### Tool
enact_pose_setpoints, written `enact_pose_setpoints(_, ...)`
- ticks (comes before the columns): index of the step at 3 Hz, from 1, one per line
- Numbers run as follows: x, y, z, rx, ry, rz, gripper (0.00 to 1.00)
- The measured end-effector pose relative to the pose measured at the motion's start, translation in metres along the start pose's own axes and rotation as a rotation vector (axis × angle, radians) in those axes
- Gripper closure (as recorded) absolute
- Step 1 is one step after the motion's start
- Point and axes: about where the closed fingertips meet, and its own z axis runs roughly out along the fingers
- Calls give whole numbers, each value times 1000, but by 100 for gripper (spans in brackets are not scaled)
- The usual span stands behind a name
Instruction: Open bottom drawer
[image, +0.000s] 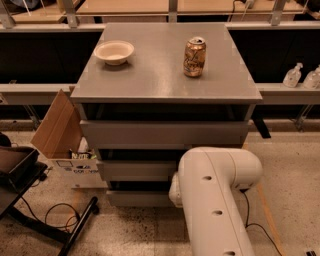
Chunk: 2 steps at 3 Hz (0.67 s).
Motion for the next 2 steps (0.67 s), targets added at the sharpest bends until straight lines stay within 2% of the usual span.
enact_pose_setpoints(1,15,32,-33,-22,-5,36,85)
enact_pose_setpoints(2,36,81,-58,-62,-1,92,100)
